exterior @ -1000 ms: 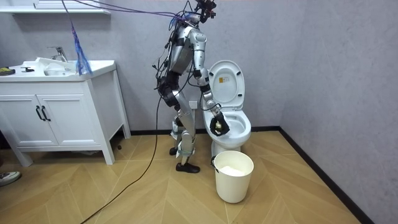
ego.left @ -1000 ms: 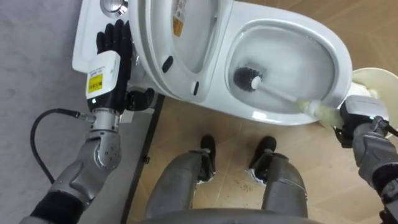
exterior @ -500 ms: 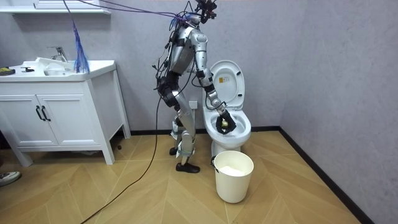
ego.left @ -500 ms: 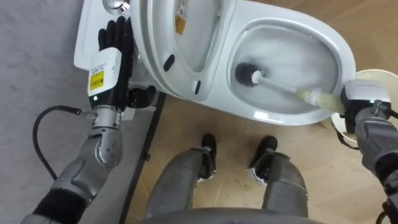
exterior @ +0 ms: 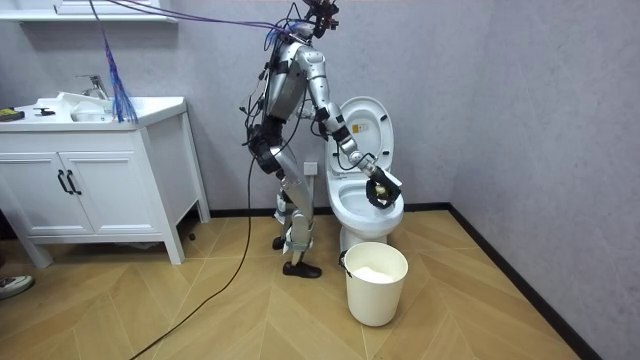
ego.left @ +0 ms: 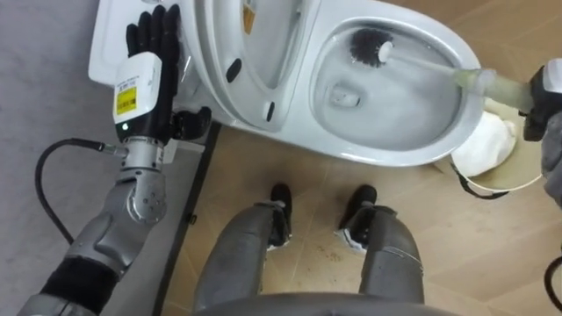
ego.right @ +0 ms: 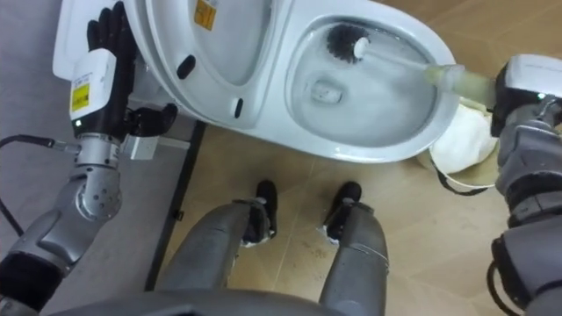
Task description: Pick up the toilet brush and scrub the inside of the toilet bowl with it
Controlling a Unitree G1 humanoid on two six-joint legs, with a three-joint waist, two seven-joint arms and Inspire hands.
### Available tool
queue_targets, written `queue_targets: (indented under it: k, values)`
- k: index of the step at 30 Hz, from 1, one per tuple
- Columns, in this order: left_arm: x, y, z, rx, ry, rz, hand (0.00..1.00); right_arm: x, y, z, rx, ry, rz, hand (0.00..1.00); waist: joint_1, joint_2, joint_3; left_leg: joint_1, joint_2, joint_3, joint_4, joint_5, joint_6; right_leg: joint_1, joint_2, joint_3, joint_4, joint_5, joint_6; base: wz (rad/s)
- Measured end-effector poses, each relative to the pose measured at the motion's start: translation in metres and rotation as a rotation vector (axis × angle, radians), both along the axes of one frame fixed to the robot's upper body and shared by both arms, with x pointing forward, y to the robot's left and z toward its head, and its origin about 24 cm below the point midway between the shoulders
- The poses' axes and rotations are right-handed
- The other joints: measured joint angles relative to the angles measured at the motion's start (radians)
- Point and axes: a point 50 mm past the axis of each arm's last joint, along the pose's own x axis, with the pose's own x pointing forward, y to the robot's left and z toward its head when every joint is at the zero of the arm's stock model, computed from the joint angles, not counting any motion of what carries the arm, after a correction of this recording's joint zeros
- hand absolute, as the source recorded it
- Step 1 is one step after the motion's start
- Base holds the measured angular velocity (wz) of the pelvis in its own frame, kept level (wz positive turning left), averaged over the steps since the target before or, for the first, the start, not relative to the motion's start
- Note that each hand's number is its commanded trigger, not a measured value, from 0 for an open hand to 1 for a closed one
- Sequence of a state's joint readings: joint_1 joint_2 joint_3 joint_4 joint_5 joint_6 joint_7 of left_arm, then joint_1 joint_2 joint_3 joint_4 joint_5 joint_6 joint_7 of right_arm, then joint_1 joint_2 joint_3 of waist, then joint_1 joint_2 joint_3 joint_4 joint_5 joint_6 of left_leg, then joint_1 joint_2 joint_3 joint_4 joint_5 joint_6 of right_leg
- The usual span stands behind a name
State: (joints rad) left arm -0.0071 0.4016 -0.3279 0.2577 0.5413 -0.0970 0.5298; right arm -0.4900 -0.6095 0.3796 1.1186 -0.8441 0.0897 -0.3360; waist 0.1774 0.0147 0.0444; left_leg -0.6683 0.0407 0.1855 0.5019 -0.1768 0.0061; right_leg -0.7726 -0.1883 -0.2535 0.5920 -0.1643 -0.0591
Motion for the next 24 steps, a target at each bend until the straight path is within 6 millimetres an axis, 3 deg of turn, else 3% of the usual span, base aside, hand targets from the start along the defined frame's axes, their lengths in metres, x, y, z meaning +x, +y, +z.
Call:
queue_targets:
  k: [4,6,8,9,11,13,16,18,21,24]
  values:
    - [0.000,-0.002,-0.002,0.000,0.020,-0.010,0.00,-0.004,0.024,-0.018,-0.100,0.087,0.143,1.00,0.010,0.019,-0.0001,0.016,0.011,-0.005,-0.011,-0.002,0.001,0.037,0.009,-0.025,-0.031,0.010,0.000,-0.04]
    - [-0.002,-0.007,-0.007,0.001,0.041,-0.033,0.00,-0.015,0.046,-0.041,-0.106,0.157,0.231,1.00,0.021,0.040,-0.0018,0.034,0.019,-0.009,-0.033,-0.004,-0.001,0.067,0.021,-0.043,-0.068,0.025,-0.001,0.00]
    - [-0.004,-0.008,-0.011,0.002,0.054,-0.039,0.00,-0.024,0.048,-0.051,-0.111,0.188,0.204,1.00,0.023,0.063,-0.0028,0.043,0.019,-0.011,-0.044,-0.004,-0.001,0.080,0.027,-0.048,-0.083,0.029,0.001,0.05]
    - [-0.007,-0.007,-0.015,0.000,0.062,-0.038,0.00,-0.026,0.045,-0.052,-0.119,0.196,0.188,1.00,0.026,0.078,-0.0076,0.043,0.018,-0.012,-0.050,-0.003,-0.001,0.083,0.030,-0.047,-0.091,0.034,0.002,-0.08]
    - [-0.010,-0.005,-0.018,-0.001,0.068,-0.028,0.00,-0.027,0.040,-0.050,-0.121,0.201,0.173,1.00,0.026,0.084,-0.0092,0.045,0.018,-0.010,-0.059,-0.001,-0.002,0.083,0.030,-0.043,-0.091,0.036,0.002,-0.07]
    - [-0.010,-0.005,-0.019,0.000,0.070,-0.030,0.00,-0.025,0.037,-0.046,-0.123,0.193,0.171,1.00,0.037,0.085,-0.0100,0.053,0.019,-0.010,-0.063,0.000,-0.005,0.082,0.030,-0.040,-0.091,0.035,0.000,-0.02]
    - [-0.009,-0.006,-0.018,-0.002,0.067,-0.035,0.00,-0.017,0.030,-0.037,-0.103,0.167,0.144,1.00,0.041,0.077,-0.0045,0.051,0.017,-0.015,-0.065,0.008,-0.010,0.081,0.027,-0.047,-0.088,0.029,-0.003,0.05]
    - [-0.006,-0.007,-0.012,-0.009,0.042,-0.037,0.00,-0.009,0.023,-0.027,-0.086,0.147,0.127,1.00,0.041,0.061,0.0054,0.035,0.011,-0.013,-0.053,0.009,-0.010,0.054,0.011,-0.044,-0.060,0.011,-0.006,0.10]
    - [-0.001,-0.010,-0.003,-0.016,0.006,-0.047,0.00,0.004,0.015,-0.009,-0.111,0.103,0.119,1.00,0.039,0.039,0.0114,0.010,-0.002,-0.013,-0.046,0.012,-0.006,0.015,-0.009,-0.040,-0.019,-0.005,-0.006,0.17]
    - [0.001,-0.012,-0.001,-0.017,-0.005,-0.058,0.00,0.010,0.011,0.002,-0.151,0.087,0.138,1.00,0.047,0.033,0.0131,-0.001,0.000,-0.015,-0.033,0.012,-0.006,0.013,-0.009,-0.044,-0.018,-0.004,-0.007,0.05]
